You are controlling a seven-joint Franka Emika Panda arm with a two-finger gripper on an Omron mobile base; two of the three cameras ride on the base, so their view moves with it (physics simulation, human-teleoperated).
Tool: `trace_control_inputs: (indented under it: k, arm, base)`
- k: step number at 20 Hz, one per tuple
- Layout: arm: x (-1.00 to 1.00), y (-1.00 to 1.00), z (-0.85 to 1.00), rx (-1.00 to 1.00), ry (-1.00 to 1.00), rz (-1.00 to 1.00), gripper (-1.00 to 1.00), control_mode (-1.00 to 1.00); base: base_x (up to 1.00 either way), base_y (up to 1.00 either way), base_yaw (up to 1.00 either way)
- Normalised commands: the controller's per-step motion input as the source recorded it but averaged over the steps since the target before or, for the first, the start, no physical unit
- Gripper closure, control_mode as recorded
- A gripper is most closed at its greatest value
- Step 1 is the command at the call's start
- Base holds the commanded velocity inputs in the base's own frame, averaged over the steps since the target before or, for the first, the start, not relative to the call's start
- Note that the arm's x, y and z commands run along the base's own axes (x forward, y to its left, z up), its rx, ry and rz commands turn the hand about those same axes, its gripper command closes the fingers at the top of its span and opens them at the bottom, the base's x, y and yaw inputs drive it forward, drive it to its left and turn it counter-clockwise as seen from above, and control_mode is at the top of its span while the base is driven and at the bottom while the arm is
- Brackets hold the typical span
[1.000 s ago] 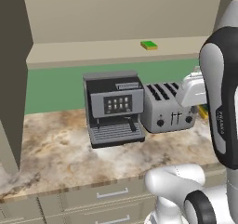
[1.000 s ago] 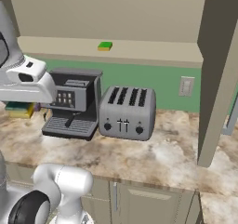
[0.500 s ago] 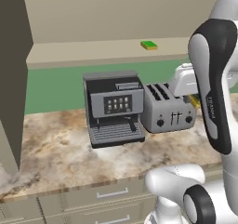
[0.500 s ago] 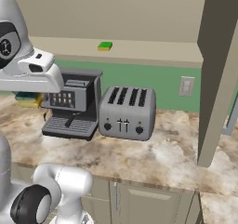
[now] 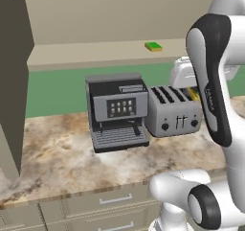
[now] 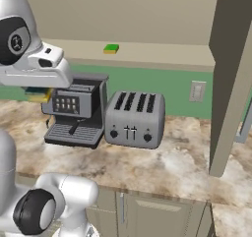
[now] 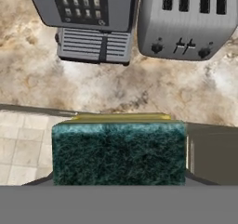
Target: Pick up the sponge and sponge from the sink, and place them back in the cabinet, and close the cabinet doors.
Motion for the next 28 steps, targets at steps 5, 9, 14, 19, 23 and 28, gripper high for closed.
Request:
trace_control_inputs:
  k: [5, 9, 14, 19, 23, 28]
  arm:
    - [0.28, 0.00, 0.09, 0.00, -0.07, 0.00, 1.00, -1.00]
    - [0.19, 0.00, 0.00, 0.00, -0.12, 0.00, 1.00, -1.00]
    - [0.23, 0.00, 0.01, 0.00, -0.14, 0.00, 1.00, -1.00]
    - [0.25, 0.00, 0.08, 0.00, -0.15, 0.00, 1.00, -1.00]
    - [0.31, 0.00, 0.16, 0.00, -0.11, 0.00, 1.00, -1.00]
    - [0.37, 0.00, 0.16, 0.00, -0.06, 0.00, 1.00, -1.00]
  base:
    - [0.00, 0.00, 0.00]
    - [0.00, 0.00, 0.00]
    - [0.00, 0.00, 0.00]
    - [0.00, 0.00, 0.00]
    - [0.00, 0.00, 0.00]
    - [0.00, 0.00, 0.00]
